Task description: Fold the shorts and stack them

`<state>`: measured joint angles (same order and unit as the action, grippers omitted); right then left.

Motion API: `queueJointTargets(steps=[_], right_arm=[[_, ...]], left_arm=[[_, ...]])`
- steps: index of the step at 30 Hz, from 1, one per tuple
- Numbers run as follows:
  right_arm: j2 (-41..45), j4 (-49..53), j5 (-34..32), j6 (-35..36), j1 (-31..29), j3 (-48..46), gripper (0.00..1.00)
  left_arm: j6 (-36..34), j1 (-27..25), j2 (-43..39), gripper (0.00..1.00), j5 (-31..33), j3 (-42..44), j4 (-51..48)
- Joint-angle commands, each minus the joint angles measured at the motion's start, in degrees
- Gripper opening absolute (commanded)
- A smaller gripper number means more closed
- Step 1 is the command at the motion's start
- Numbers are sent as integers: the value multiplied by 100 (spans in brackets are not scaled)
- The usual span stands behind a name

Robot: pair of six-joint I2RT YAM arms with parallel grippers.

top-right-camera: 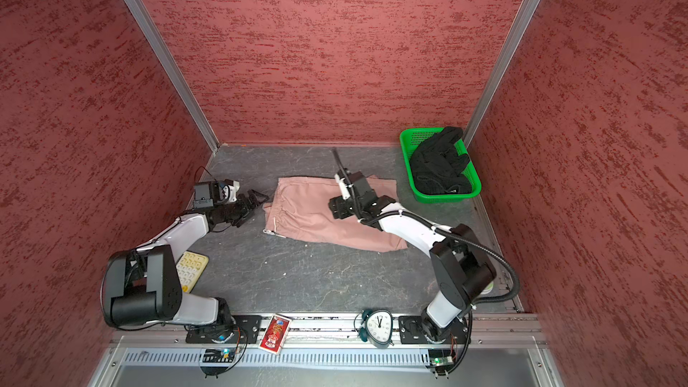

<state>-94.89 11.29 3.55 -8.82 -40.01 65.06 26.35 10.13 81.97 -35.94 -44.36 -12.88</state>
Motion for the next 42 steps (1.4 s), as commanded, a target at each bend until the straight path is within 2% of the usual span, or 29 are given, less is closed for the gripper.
queueJointTargets(steps=[1,5,7,9,13,16,21,28,33,36,38,39,42], right_arm=[[-477,-140,-849,1168,-683,229,78],[-708,-603,-827,1372,-1049,338,88],[-964,-826,-1267,1860,-1513,484,93],[-1325,-1024,-1748,2270,-1932,684,94],[-2077,-1287,-2396,2741,-2310,1105,98],[-2470,-1435,-2788,3040,-2428,1453,99],[-3001,-1340,-2967,3272,-2497,2031,99],[-3762,-1410,-3456,3788,-2505,2648,99],[-4081,-1412,-3358,3756,-2433,2873,98],[-4244,-1384,-3331,3694,-2392,3048,87],[-4274,-1339,-3212,3550,-2326,3151,72],[-4273,-1327,-3112,3471,-2296,3179,62],[-4080,-1417,-2751,3055,-2169,3103,17]], left_arm=[[231,369,-277,99,44,256,30],[428,361,-320,99,-267,592,164],[558,490,-441,99,-362,877,330],[698,817,-647,99,-598,1057,419],[690,1381,-1567,99,-658,960,-135],[679,1508,-2356,99,-478,786,-637],[541,1729,-3203,99,-306,550,-1309],[430,1905,-3343,99,-584,473,-1617],[263,1997,-3327,99,-671,298,-1867],[170,2010,-3337,99,-626,227,-2016],[137,2016,-3337,99,-616,226,-2058],[112,2028,-3324,99,-616,226,-2084],[59,2036,-3257,99,-590,236,-2130]])
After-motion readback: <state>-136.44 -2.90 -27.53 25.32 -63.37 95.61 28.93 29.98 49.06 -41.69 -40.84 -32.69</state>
